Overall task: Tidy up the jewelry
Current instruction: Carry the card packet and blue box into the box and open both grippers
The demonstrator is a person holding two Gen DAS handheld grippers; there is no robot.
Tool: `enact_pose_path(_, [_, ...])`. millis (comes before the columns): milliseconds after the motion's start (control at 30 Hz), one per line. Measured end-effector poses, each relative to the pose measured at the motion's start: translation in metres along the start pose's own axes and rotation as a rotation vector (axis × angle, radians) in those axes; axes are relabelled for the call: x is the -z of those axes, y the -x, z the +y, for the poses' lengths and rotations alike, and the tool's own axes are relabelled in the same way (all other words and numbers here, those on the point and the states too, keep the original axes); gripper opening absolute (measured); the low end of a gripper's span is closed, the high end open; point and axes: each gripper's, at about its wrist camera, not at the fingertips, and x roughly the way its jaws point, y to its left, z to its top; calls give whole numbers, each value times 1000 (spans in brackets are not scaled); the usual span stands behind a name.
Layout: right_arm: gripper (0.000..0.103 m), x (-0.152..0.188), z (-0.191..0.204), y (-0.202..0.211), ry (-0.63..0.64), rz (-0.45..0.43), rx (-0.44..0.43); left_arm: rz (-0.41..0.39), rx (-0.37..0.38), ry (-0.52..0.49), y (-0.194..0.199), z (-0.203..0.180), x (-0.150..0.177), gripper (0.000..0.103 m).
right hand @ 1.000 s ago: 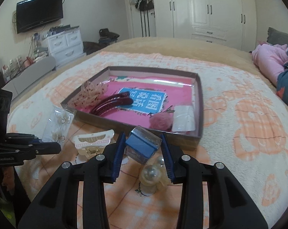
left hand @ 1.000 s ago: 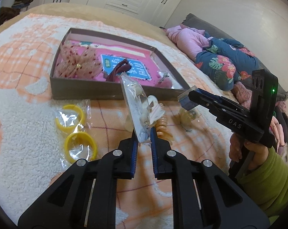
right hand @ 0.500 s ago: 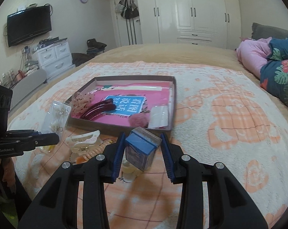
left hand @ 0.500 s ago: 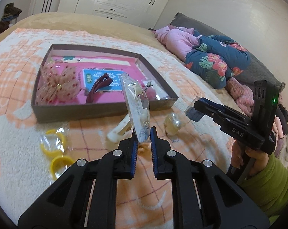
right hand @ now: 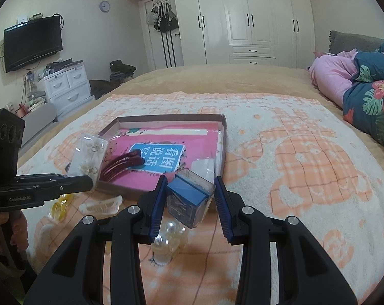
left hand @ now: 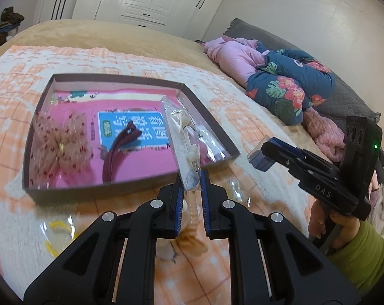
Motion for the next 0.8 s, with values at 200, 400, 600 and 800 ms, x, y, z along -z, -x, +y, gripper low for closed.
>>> enact_pose_path(200, [36,-10,1,-18,-4,8,5,0,-3,24,-7,9,-17,7])
enact_pose_path(400, [36,-18,-3,-35,-25,20,14,12,-18,28,-22,14,-28,7])
enact_pose_path(600, [36,-24,-9,-49,-22,25,47,43,-35,27,-40,18,-33,7])
enact_pose_path(800, [36,-29,-16,-64,-18,40,71,70,-49,8,-53,19,-33,7])
